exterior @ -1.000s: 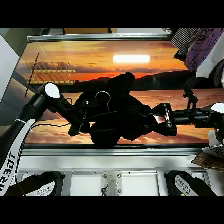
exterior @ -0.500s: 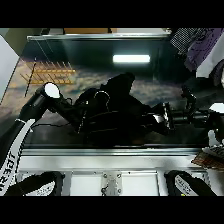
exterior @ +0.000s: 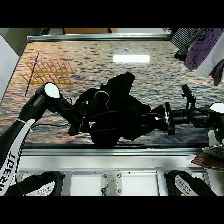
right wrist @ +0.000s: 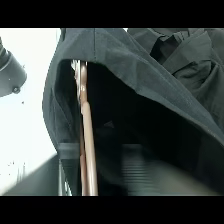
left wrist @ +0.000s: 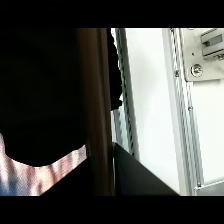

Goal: Fold the clothes and pants, and hang the long-sleeved shirts on hangers.

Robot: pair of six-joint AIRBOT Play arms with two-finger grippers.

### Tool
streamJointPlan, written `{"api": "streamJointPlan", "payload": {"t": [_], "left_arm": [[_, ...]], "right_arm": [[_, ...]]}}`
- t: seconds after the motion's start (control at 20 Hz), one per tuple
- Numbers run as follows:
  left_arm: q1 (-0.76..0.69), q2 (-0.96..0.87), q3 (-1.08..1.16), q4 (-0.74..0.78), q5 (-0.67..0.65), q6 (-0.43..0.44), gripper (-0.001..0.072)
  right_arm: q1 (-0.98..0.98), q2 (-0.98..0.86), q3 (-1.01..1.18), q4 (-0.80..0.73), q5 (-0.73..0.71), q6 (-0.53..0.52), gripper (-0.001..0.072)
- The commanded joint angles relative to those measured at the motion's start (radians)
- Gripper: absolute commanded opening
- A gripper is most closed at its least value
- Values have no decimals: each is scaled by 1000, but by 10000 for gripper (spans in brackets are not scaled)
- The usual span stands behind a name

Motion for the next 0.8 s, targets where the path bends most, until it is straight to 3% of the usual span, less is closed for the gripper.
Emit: {"api": "streamJointPlan", "payload": {"t": [0.0,0.4,0.45,0.5,0.55,0.75], "left_arm": [[0,0,1,-1,0,0,10],[7,0,1,26,13,-22,11],[12,0,1,30,13,-76,126],[23,0,1,31,19,-148,419],[36,0,1,32,42,-244,509],[105,5,1,32,68,-417,510]], "right_arm": [[1,-1,-1,0,-3,0,12],[1,-1,-1,0,-3,0,10],[1,-1,-1,0,-2,0,9],[1,0,-1,0,-3,0,9],[1,0,-1,0,-3,0,8],[1,0,-1,0,-3,0,7]]}}
